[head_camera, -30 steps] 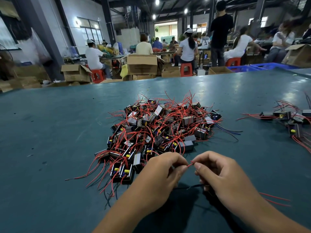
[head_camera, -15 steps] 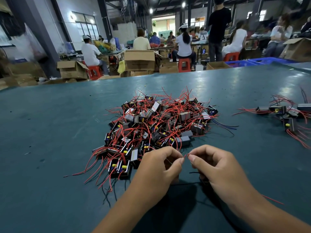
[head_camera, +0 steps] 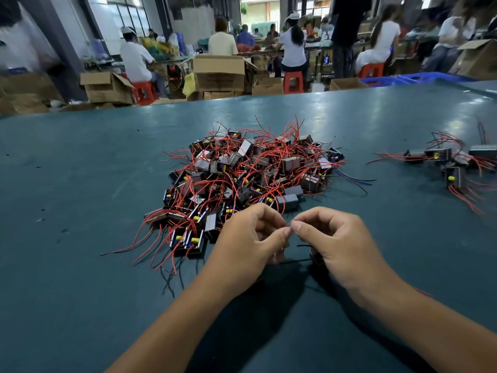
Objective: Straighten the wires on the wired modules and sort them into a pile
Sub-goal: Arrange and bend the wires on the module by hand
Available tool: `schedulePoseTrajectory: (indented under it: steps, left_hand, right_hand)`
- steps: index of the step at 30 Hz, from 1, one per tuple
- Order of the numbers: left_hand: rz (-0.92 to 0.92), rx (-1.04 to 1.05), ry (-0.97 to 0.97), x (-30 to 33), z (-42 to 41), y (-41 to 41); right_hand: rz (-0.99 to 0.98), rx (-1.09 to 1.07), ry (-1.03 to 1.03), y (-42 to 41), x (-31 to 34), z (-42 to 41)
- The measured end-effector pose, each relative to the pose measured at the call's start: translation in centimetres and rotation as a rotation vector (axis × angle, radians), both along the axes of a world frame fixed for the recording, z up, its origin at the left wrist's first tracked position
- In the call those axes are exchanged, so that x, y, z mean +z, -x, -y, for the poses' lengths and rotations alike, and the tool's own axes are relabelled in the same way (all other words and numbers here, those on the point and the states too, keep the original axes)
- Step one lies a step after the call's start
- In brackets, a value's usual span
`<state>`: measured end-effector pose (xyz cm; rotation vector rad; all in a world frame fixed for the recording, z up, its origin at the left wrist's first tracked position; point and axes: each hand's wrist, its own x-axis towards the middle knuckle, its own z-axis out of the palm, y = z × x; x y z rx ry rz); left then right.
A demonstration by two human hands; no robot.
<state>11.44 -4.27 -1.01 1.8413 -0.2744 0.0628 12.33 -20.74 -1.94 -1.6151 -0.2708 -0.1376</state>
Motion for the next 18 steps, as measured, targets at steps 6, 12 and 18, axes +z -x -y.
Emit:
schedulePoseTrajectory:
  steps: [6,12,18]
  left_hand:
    - [0.129,0.001,-0.155,0.3,-0.6,0.1]
    - [0.356,0.06,-0.449,1.1,-0.7,0.0]
    - [0.026,-0.005,-0.288,1.8,-0.7,0.0]
  right_hand:
    - [0.028,0.039,0.105,0.0,-0.1,0.4]
    - [0.149,0.048,0.254,0.3,0.0,0.6]
    - [0.355,0.044,0.429,0.8,0.4,0.8]
